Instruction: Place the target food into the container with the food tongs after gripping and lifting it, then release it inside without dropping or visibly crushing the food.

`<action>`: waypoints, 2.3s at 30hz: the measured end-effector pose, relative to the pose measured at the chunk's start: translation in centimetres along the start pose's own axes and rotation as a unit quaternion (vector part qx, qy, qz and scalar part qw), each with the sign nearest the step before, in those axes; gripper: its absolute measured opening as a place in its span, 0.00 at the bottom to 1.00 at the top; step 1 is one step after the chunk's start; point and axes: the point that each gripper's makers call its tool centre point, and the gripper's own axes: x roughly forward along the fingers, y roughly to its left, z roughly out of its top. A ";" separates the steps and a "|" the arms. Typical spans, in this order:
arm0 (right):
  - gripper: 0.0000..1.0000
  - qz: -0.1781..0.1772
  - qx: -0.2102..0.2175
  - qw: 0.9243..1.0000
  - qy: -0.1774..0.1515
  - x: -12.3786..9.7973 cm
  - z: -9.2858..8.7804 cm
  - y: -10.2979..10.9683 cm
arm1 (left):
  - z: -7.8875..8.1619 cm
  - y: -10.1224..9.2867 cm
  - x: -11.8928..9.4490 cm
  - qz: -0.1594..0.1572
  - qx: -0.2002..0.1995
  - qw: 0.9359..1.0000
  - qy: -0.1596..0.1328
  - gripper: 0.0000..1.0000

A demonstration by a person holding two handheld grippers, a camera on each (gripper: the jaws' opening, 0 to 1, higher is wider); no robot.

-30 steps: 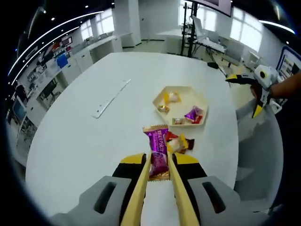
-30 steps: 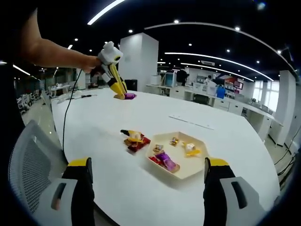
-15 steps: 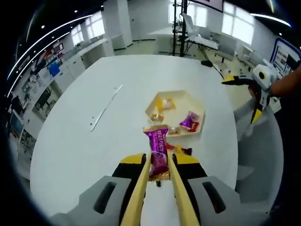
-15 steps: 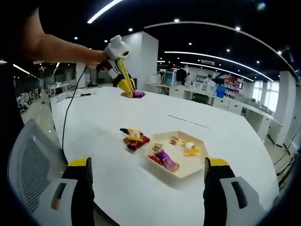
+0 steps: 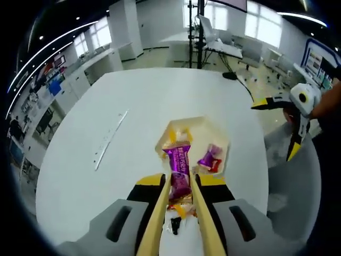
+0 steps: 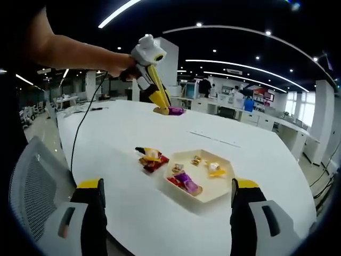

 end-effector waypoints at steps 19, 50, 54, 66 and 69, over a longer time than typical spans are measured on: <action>0.96 -0.001 0.000 1.000 -0.001 0.0 0.1 0.0 | 3.6 -2.6 6.7 -0.030 0.034 0.999 0.018 0.19; 0.97 -0.005 0.002 1.000 -0.003 -0.1 0.2 -0.2 | 6.3 -2.4 7.0 -0.038 0.079 0.996 -0.035 0.26; 0.97 -0.003 0.000 1.000 -0.003 -0.1 0.2 -0.1 | 5.6 -2.2 6.5 -0.040 0.073 0.996 -0.037 0.27; 0.97 -0.006 0.002 1.000 0.000 -0.1 0.0 -0.2 | 1.4 -1.2 5.2 -0.035 0.063 0.997 -0.027 0.27; 0.97 -0.007 0.002 1.000 0.002 0.0 0.0 -0.2 | 0.4 -0.8 4.8 -0.035 0.058 0.997 -0.026 0.27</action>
